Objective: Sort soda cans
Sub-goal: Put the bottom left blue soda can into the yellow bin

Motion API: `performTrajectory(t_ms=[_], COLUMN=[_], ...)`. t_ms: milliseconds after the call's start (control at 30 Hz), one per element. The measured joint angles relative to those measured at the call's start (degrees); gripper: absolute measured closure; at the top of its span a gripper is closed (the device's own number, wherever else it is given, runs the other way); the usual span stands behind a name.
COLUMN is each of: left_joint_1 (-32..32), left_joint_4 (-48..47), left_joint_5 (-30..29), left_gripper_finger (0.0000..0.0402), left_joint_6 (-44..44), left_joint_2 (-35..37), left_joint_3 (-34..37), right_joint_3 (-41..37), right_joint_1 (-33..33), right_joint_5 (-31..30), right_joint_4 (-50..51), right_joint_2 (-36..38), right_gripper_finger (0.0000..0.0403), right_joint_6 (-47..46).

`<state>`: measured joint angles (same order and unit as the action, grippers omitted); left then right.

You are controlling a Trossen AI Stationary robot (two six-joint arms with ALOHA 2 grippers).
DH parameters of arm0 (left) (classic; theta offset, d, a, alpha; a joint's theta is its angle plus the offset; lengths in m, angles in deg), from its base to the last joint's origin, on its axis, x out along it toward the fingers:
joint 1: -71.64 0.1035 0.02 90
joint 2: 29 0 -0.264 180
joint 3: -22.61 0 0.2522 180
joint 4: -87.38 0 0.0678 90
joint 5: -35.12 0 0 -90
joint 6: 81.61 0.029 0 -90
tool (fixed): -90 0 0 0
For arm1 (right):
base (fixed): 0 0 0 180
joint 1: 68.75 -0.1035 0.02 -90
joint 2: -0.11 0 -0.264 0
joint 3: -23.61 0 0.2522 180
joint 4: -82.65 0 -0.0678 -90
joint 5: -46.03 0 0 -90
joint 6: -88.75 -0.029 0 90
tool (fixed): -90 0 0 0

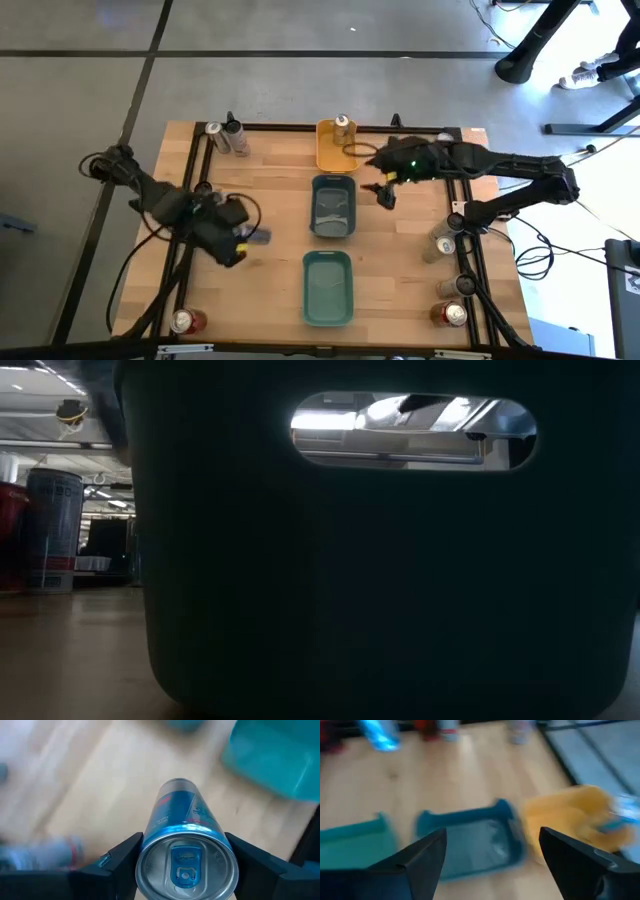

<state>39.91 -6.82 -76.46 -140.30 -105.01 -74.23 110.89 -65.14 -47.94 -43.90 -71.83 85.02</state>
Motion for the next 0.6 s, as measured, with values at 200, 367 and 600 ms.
performTrajectory(t_ms=[200, 367, 600], left_joint_1=[8.64, 13.68, 16.73], left_joint_4=[9.81, 18.06, 24.66], left_joint_5=[-0.24, 1.24, 4.04], left_gripper_finger=[0.0168, 0.0168, 0.0168], left_joint_6=[17.56, 29.58, 38.15], left_joint_2=[-0.08, -0.02, 0.0], left_joint_3=[-0.04, -0.04, -0.04], right_joint_3=[0.0, -0.02, -0.02], right_joint_1=[-6.99, -10.75, -11.91], right_joint_5=[2.23, 2.06, 1.97], right_joint_4=[-8.3, -14.78, -23.98], right_joint_2=[-4.87, -9.13, -13.53], right_gripper_finger=[0.0172, 0.0282, 0.0395], right_joint_6=[-0.14, 1.43, 4.01])
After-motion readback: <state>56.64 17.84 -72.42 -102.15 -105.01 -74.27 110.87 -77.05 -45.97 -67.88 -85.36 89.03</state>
